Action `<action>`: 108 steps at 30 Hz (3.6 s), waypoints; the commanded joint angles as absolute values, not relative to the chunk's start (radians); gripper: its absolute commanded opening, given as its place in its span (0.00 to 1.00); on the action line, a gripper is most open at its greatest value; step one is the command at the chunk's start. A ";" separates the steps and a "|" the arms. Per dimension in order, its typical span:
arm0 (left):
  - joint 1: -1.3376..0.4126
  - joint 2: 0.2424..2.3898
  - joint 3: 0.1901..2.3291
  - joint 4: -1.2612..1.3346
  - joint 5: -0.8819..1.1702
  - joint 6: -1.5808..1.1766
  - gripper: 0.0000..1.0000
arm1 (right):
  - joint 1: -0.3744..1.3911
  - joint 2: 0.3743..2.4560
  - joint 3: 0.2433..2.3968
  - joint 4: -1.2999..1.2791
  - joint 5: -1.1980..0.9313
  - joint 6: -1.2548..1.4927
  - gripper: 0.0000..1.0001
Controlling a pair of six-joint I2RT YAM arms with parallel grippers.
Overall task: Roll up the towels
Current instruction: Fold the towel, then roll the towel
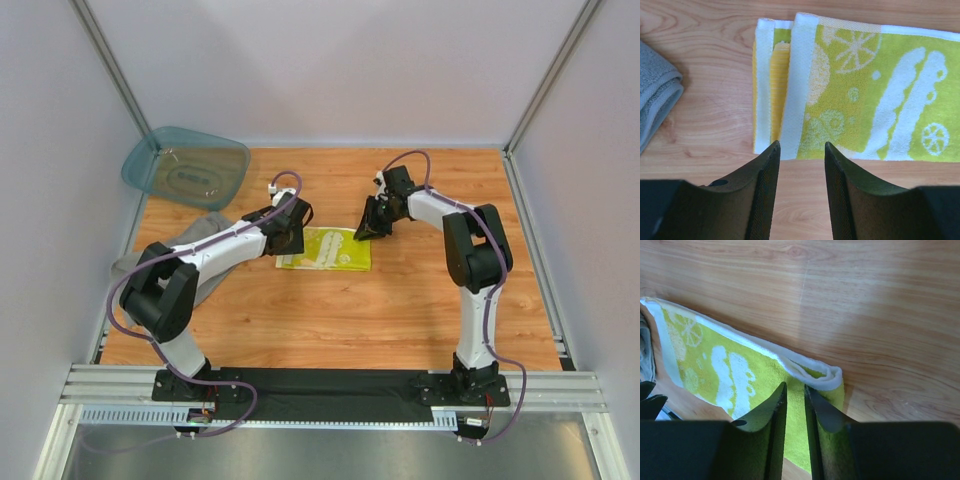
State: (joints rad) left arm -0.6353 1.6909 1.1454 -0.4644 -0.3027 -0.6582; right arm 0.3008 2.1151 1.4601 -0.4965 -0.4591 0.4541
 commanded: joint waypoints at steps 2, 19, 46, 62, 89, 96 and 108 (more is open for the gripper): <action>-0.641 1.712 1.149 -0.426 -0.269 -0.681 0.47 | 0.307 2.115 1.387 -0.469 -0.422 0.459 0.22; -0.617 1.870 1.178 -0.391 -0.302 -0.586 0.46 | 0.359 1.810 0.855 -0.333 -0.347 0.607 0.20; -0.831 1.531 1.109 -0.488 -0.200 -0.563 0.45 | 0.577 1.453 0.914 -0.555 -0.170 0.554 0.51; -1.037 1.609 1.019 -0.327 -0.048 -0.727 0.44 | 0.525 1.562 0.750 -0.407 -0.207 0.549 0.16; -1.186 1.534 1.025 -0.445 -0.333 -0.582 0.43 | 0.505 1.215 0.864 -0.690 0.087 0.535 0.51; -1.321 1.638 1.095 -0.453 -0.382 -0.488 0.43 | 0.479 1.098 0.769 -0.675 0.106 0.566 0.47; -1.330 1.782 1.150 -0.443 -0.417 -0.436 0.44 | 0.471 1.042 0.719 -0.687 0.086 0.568 0.47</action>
State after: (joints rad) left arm -1.3273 1.7752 1.0973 -0.4488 -0.3798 -0.4721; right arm 0.4759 1.0676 0.7238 -0.6994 0.0784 0.5568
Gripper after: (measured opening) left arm 0.438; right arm 0.472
